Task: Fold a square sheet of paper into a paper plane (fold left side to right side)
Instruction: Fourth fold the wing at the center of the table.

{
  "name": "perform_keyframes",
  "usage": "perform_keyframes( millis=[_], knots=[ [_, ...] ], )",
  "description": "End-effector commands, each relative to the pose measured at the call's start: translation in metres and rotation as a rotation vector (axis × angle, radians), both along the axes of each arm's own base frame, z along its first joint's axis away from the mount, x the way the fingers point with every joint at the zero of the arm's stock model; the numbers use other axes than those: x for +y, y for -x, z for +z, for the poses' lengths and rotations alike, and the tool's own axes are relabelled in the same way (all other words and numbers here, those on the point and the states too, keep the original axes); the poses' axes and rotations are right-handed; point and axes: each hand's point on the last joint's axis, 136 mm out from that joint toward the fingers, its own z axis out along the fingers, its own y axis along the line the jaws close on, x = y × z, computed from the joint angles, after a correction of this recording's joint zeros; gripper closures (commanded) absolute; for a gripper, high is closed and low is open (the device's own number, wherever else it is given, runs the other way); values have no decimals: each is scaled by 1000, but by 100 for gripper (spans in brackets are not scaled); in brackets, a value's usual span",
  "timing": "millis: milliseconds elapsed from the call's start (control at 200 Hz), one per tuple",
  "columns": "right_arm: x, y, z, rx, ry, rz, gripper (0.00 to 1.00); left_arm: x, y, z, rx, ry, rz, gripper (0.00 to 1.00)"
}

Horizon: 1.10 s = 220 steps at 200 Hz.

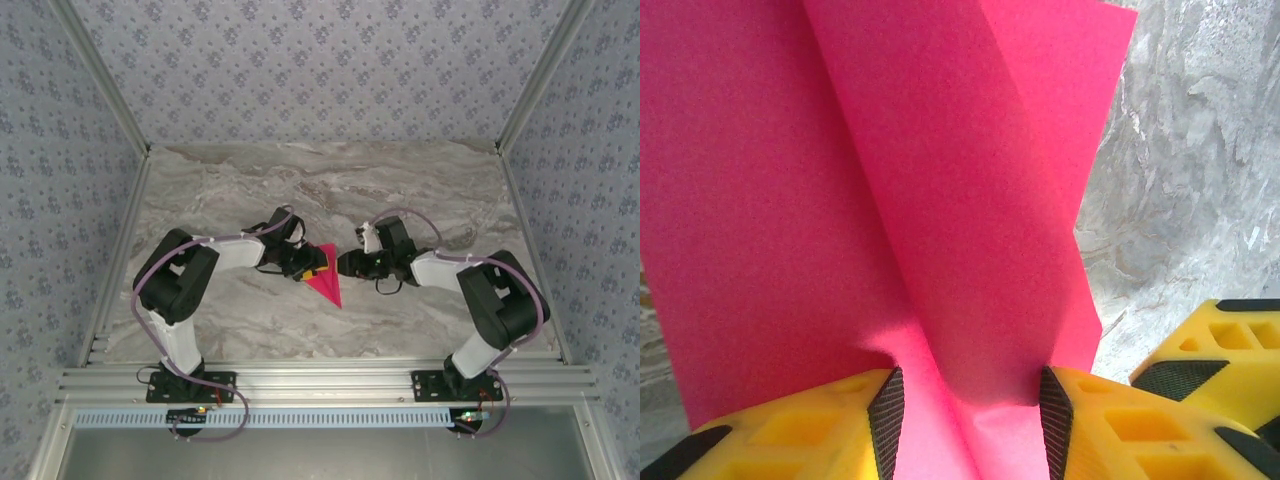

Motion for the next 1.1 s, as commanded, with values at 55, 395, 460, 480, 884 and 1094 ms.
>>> perform_keyframes(
  millis=[55,395,460,480,884,1094],
  knots=[
    [15,-11,5,18,-67,10,63,5,2,-6,9,-42,-1,57],
    [22,-10,-10,81,-67,1,68,4,3,-5,8,-35,0,57],
    [24,-10,-10,87,-77,3,69,4,3,-5,10,-34,1,57],
    [25,-9,-10,89,-80,6,70,4,3,-5,10,-35,0,57],
    [20,-12,-21,98,-11,-1,86,4,3,-6,9,-36,-3,57],
    [15,-13,-30,96,52,11,87,5,3,-6,12,-37,-3,57]
  ],
)
